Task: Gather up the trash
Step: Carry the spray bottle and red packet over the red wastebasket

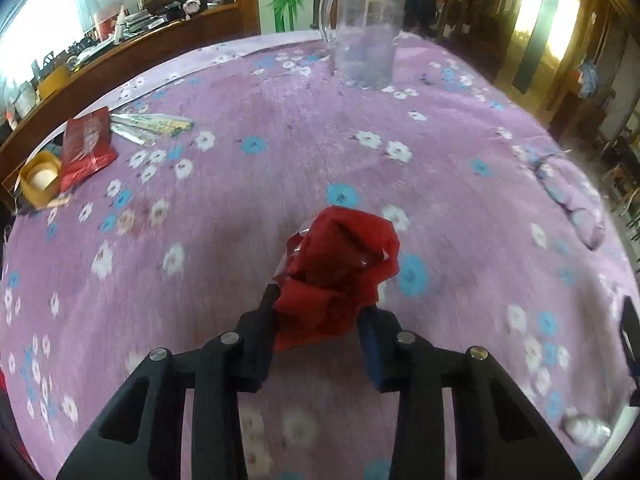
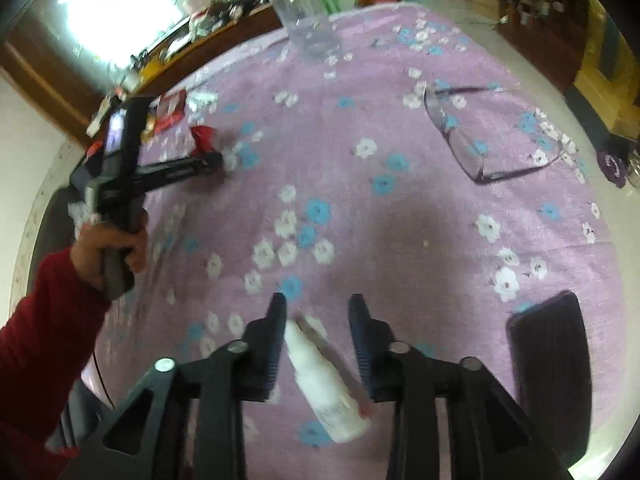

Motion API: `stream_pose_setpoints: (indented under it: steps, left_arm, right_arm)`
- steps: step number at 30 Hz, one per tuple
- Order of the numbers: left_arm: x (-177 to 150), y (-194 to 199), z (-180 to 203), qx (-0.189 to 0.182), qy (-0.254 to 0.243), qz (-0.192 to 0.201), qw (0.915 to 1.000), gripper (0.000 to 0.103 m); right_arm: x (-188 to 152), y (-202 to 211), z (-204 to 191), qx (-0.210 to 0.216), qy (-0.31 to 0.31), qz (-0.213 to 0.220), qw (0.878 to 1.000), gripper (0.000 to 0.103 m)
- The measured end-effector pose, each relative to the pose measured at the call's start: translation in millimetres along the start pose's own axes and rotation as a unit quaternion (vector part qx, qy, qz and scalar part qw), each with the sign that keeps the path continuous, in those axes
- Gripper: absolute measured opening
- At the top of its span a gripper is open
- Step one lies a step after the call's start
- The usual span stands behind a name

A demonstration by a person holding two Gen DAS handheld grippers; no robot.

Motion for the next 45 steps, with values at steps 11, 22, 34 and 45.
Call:
stream_pose_setpoints:
  steps: [11, 22, 34, 45]
  left_arm:
    - [-40, 80, -3, -0.023, 0.036, 0.027, 0.9987, 0.035]
    - [-89, 136, -9, -0.001, 0.064, 0.041, 0.9971, 0.036]
    - [-115, 193, -29, 0.052, 0.102, 0.091, 0.9892, 0.036]
    - [-129, 233, -66, 0.087, 0.112, 0.108, 0.984, 0.036]
  right_arm:
    - [-52, -39, -15, -0.01, 0.119, -0.1, 0.988, 0.038]
    - [-51, -37, -42, -0.046, 0.136, -0.075, 0.987, 0.032]
    - [-43, -17, -145, -0.045, 0.1, 0.055, 0.992, 0.032]
    - [-48, -17, -213, -0.016, 0.138, 0.075, 0.988, 0.032]
Point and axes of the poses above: each gripper's, at about its wrist camera, not at the fingertips, and y roughly against the way its jaws point, z to its right, x to its top, the point moved 4 cm from there along -y, roughly the way its jaws point, and after that the axes turned 10 degrees about z, right-handed, at the moved point
